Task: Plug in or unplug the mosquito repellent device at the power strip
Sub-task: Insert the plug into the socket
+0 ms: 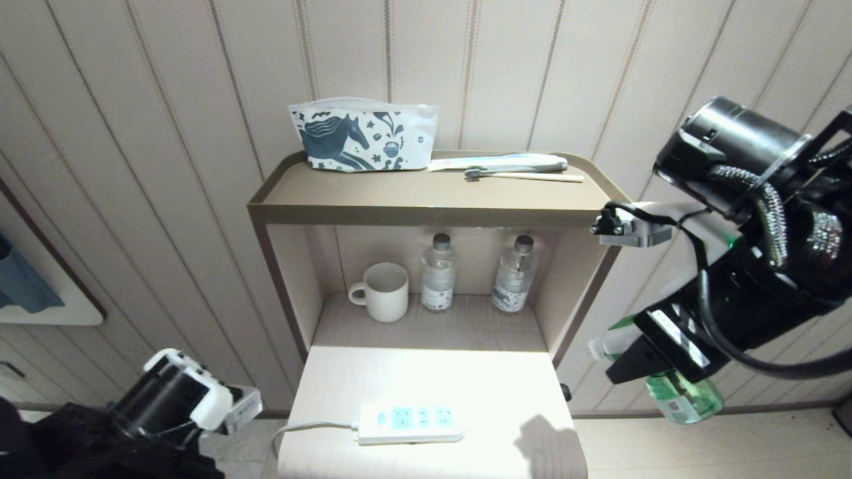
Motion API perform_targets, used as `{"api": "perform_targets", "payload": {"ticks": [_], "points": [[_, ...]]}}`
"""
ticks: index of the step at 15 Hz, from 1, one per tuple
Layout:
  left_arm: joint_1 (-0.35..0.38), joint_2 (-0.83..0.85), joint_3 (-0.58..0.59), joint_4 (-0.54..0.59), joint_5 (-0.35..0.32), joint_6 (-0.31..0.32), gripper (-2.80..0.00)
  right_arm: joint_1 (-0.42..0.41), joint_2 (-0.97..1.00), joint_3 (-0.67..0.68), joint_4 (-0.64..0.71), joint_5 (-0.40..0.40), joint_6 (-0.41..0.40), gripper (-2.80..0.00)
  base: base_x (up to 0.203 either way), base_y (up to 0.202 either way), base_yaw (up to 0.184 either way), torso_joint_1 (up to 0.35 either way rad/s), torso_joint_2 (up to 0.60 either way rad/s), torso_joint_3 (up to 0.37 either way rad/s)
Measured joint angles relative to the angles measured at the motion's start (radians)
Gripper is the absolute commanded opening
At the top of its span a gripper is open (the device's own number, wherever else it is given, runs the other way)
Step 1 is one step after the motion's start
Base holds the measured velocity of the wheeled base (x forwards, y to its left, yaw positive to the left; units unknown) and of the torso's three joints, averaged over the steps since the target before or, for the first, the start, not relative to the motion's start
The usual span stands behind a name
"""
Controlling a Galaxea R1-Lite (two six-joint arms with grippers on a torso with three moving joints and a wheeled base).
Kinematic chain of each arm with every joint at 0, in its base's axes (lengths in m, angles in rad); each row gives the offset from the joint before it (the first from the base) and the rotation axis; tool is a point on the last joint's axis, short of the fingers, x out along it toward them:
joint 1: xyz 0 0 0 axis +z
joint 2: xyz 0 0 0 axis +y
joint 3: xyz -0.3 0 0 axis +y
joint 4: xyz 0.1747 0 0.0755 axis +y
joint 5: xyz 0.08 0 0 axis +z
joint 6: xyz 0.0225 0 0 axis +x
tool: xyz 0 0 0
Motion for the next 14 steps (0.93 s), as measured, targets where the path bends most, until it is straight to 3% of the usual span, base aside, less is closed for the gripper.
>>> {"api": "perform_targets", "payload": {"ticks": [4,14], "points": [[-0.041,0.191,-0.029,-0.151,0.043,-0.044,-2.8,-0.01,-0.004,-0.001,-0.001,0.0,-0.014,-2.8,0.0,0.0,0.0,0.0,0.0,0.0],[-0.046,0.411,-0.187,-0.2,0.072,-0.03,-2.8,-0.012,-0.003,0.0,-0.002,-0.001,-0.015,-2.8,0.0,0.0,0.0,0.0,0.0,0.0]]}}
